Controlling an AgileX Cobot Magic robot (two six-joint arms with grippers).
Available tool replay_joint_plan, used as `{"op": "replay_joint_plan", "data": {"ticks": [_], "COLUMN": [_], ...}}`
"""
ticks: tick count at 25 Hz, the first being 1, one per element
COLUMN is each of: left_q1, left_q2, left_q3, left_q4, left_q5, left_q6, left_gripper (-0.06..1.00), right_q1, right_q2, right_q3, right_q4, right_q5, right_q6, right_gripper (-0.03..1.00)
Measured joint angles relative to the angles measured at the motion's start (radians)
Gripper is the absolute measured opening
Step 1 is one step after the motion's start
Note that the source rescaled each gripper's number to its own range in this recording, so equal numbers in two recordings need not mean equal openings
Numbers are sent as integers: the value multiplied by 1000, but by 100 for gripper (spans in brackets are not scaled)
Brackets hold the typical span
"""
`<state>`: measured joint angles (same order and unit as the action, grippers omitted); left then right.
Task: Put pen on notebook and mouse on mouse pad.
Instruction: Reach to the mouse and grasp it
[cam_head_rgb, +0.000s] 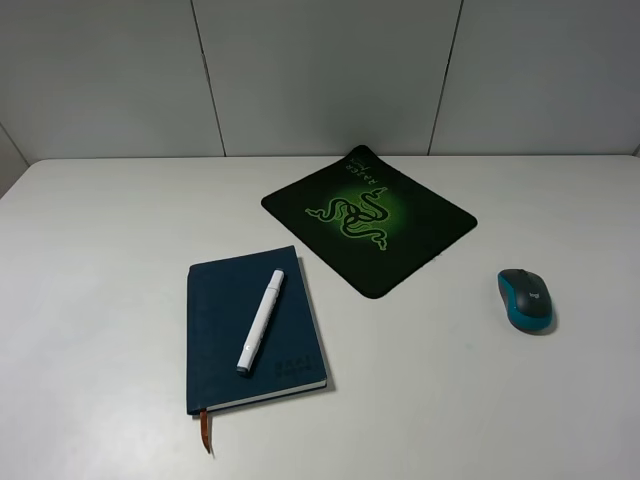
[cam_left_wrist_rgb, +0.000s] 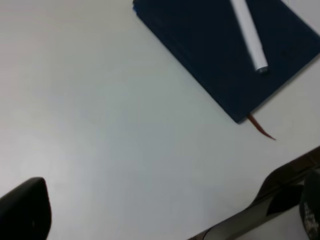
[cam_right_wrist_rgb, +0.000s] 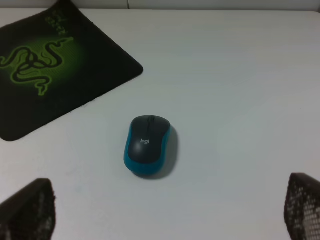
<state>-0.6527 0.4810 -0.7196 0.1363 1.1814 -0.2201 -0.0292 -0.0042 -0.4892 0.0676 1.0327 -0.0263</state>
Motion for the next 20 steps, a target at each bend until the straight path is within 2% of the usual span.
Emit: {"op": "replay_joint_plan", "data": {"ticks": [5, 11, 16, 20], "left_q1": [118, 243, 321, 391], "left_q2": [-77, -211, -339, -398], "left_q3": [64, 137, 225, 235], "left_q4": [0, -11, -53, -98], "left_q5": [-25, -77, -110, -120], "left_q6": [18, 96, 117, 189], "left_gripper": [100, 100, 100, 100], "right_q1": [0, 0, 0, 0], "right_q2": [0, 0, 0, 0], "right_q3": [0, 0, 0, 0], "right_q4": [0, 0, 0, 0], "right_q5": [0, 0, 0, 0], "right_q6": [0, 1, 1, 1], "right_gripper": [100, 100, 100, 100]}}
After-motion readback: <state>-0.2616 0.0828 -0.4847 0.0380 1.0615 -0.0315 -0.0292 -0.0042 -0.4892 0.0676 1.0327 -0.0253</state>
